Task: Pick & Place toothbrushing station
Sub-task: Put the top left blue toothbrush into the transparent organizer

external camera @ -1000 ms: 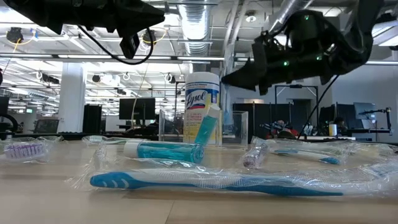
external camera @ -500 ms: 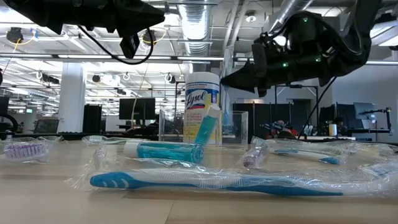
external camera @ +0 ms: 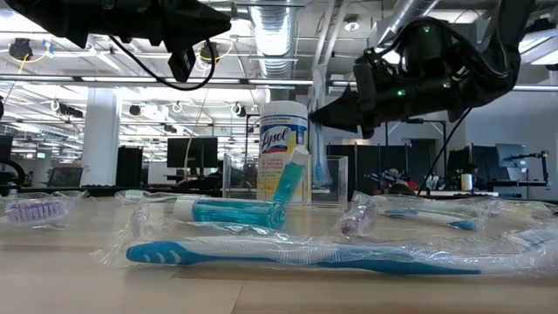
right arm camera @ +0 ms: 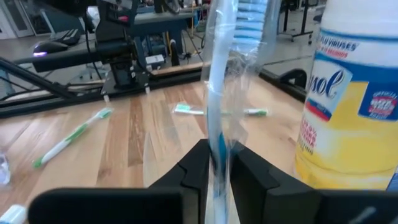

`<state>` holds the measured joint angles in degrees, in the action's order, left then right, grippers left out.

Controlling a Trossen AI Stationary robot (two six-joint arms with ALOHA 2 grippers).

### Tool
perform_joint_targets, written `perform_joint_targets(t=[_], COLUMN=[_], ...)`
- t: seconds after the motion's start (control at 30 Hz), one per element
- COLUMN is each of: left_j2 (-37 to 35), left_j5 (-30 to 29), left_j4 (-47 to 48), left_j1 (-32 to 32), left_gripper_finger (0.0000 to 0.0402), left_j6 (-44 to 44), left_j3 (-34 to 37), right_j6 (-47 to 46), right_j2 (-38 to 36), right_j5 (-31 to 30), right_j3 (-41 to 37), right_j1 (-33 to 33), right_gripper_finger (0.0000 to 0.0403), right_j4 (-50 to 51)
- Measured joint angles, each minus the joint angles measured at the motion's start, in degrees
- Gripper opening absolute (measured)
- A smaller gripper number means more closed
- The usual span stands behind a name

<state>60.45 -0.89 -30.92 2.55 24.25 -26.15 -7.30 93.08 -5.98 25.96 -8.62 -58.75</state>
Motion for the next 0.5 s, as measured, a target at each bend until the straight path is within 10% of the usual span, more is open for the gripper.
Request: perform_joint_targets(t=[0.5], left_j2=[0.0], left_j5=[0.0], left_j4=[0.0], left_j1=[0.0], left_gripper_finger=[0.0026], left_j6=[0.0], left_j3=[0.0], right_j6=[-0.88], right_j2=[0.02], right_j5=[0.16], right_j3=[0.0], right_j1=[-0.18], right_gripper_finger=[0.0152], right_j4=[1.48])
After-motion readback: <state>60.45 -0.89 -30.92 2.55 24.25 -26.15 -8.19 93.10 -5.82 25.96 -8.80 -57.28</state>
